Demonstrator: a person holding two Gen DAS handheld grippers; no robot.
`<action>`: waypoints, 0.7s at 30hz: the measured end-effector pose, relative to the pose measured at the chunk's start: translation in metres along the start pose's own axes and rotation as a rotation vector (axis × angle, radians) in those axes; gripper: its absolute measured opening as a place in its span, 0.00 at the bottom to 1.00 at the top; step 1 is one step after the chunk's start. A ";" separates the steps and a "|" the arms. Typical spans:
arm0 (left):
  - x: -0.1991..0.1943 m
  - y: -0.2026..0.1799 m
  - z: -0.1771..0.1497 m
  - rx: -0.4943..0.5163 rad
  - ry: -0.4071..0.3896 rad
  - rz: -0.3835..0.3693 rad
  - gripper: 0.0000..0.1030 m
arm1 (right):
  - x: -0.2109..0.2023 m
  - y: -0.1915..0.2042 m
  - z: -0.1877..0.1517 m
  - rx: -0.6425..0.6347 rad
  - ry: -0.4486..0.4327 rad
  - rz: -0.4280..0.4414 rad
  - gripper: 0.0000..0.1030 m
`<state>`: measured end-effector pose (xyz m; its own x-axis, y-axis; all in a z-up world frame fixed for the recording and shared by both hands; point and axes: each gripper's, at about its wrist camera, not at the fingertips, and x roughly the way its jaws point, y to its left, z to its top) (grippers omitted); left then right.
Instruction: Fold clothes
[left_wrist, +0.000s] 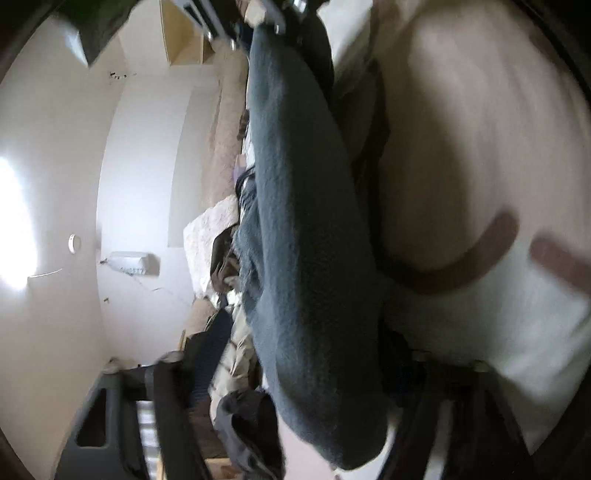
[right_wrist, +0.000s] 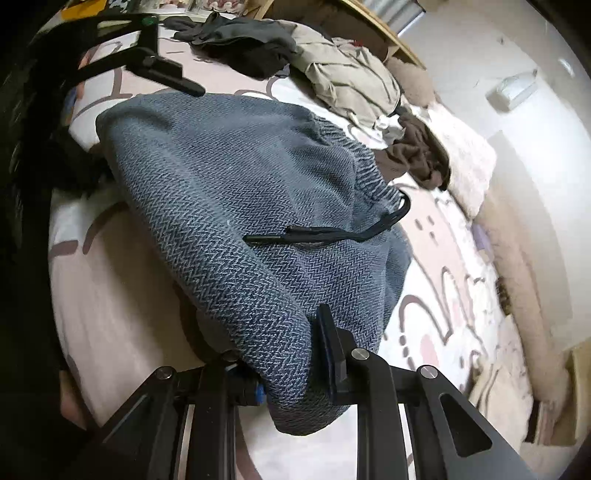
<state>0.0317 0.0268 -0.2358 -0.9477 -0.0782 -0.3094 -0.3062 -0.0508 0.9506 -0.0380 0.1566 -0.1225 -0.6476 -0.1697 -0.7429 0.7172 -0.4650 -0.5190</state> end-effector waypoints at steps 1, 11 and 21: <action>0.002 -0.001 -0.004 0.010 0.000 -0.001 0.51 | -0.001 0.007 -0.002 -0.031 -0.008 -0.034 0.21; 0.017 -0.008 -0.017 0.046 -0.041 -0.035 0.30 | 0.017 0.076 -0.021 -0.398 -0.013 -0.386 0.21; 0.035 0.033 -0.022 -0.187 0.011 -0.215 0.20 | 0.040 0.091 -0.036 -0.615 -0.013 -0.481 0.27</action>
<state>-0.0093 0.0002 -0.2155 -0.8613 -0.0562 -0.5050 -0.4774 -0.2505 0.8422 0.0105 0.1385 -0.2147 -0.9239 -0.0837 -0.3733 0.3677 0.0746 -0.9269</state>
